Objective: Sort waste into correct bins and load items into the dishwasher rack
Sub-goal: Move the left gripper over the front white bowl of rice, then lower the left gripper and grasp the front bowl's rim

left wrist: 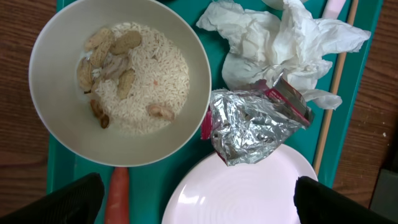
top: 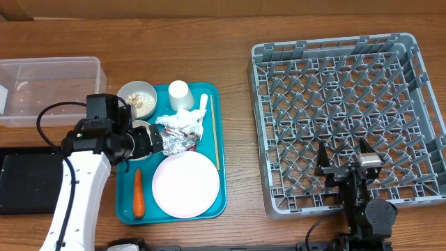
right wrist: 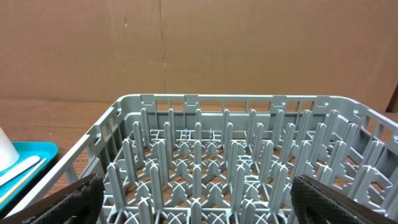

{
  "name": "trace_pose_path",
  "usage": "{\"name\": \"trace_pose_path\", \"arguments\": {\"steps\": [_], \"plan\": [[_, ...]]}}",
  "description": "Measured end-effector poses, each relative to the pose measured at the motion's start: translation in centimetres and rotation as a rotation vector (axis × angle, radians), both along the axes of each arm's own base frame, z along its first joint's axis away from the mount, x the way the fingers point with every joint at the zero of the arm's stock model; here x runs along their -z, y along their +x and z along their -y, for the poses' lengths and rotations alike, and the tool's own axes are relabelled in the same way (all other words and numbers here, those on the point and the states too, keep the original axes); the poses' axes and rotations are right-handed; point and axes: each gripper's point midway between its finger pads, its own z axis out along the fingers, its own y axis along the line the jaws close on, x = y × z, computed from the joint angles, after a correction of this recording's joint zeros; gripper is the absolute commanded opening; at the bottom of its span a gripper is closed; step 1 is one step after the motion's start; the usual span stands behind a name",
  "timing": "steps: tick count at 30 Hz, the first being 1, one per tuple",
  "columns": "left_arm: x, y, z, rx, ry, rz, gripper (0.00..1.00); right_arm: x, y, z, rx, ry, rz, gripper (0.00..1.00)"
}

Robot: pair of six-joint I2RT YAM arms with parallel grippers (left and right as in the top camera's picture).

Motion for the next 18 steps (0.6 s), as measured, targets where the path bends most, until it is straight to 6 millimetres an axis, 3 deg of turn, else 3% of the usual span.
{"name": "trace_pose_path", "arguments": {"steps": [3, 8, 18], "plan": [[0.7, 0.2, -0.1, -0.002, 0.007, 0.000, 1.00, 0.0, 0.0, 0.0, 0.000, 0.000, 0.000, 1.00], [2.8, 0.2, -0.9, 0.008, 0.051, -0.050, 0.85, 0.0, 0.0, 0.0, 0.000, 0.000, 0.000, 1.00], [6.0, 0.9, -1.4, 0.121, 0.103, -0.111, 0.90, 0.0, 0.0, 0.0, 0.000, 0.000, 0.000, 1.00]]}}
